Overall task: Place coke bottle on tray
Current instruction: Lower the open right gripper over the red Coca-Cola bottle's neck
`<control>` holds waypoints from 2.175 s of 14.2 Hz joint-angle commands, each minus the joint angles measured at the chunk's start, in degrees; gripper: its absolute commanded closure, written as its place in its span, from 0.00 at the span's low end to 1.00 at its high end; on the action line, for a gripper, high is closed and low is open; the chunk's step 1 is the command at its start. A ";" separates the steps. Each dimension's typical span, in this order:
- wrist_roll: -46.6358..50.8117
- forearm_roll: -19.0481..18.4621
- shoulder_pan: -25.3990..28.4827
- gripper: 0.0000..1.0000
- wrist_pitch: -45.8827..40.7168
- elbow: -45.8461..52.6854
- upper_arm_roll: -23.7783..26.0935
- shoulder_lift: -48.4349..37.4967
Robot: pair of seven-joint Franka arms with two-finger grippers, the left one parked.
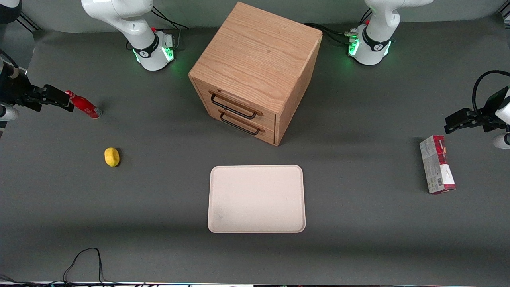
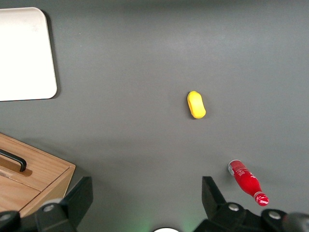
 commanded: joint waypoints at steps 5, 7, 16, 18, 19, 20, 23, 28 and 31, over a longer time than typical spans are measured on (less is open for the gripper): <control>0.69 -1.50 -0.67 0.00 -0.64 -1.50 -0.32 -0.36; -0.27 -3.45 -0.67 0.00 0.15 -7.02 -2.94 -2.98; -14.16 -10.48 -0.67 0.00 20.17 -35.41 -19.20 -15.65; -19.07 -10.92 -0.76 0.00 23.61 -39.37 -23.42 -17.06; -19.26 -11.53 -0.67 0.00 26.06 -41.74 -25.18 -17.85; -19.26 -12.76 -0.76 0.00 28.34 -44.20 -26.42 -18.20; -19.35 -16.02 -0.67 0.00 35.82 -51.50 -30.73 -19.61; -20.40 -22.08 -0.59 0.00 39.60 -55.64 -35.65 -19.70; -21.46 -24.90 -0.41 0.00 41.72 -57.06 -39.08 -19.70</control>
